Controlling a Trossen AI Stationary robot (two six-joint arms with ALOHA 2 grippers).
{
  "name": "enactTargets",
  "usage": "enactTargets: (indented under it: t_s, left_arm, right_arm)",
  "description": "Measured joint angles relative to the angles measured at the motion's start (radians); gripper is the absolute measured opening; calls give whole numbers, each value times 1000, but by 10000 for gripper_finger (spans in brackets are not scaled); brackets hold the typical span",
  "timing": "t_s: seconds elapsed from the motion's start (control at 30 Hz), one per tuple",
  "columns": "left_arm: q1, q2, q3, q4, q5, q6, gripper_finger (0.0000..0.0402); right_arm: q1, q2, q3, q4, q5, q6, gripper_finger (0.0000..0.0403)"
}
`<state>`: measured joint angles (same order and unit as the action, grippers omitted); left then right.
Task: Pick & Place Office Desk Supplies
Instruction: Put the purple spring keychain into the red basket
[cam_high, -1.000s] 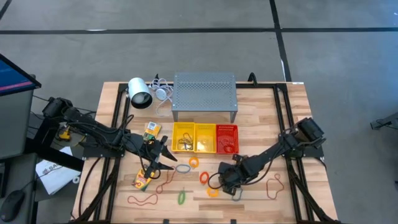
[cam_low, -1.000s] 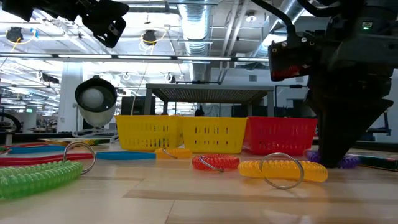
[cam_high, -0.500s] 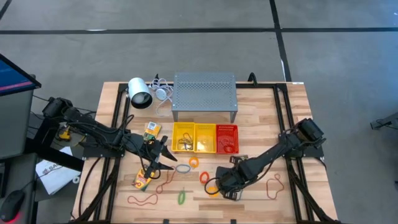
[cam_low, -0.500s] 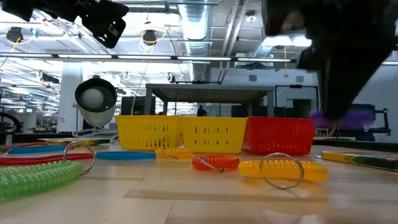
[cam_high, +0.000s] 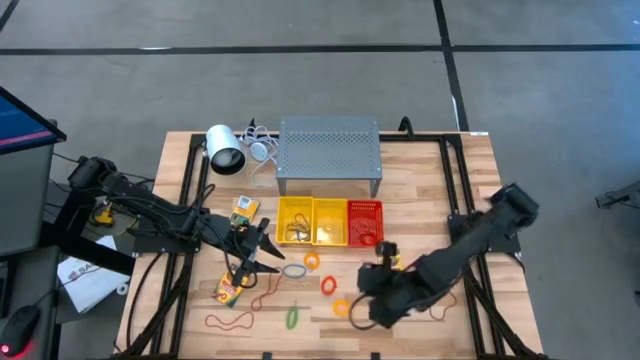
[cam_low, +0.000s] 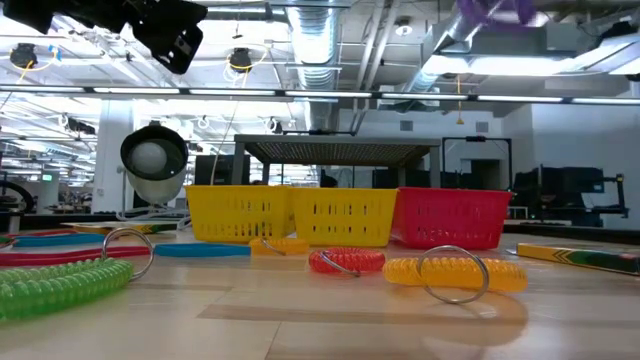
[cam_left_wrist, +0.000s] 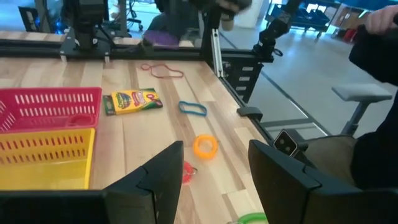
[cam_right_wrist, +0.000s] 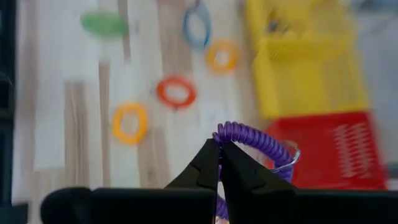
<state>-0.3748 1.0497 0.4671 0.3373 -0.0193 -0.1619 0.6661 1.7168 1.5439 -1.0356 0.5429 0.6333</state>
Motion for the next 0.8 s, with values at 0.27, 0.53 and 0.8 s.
enactTargets:
  t_s: [0.27,0.53,0.8]
  left_arm:
    - [0,-37,2,-3,0,7,176]
    - [0,-96,2,-9,5,7,176]
    - [0,-142,1,-31,7,8,176]
  right_arm:
    - [90,-305,-233,337,151,-153,0]
    - [62,-585,-641,839,75,-325,0]
    - [9,-803,-957,1186,-50,-429,0]
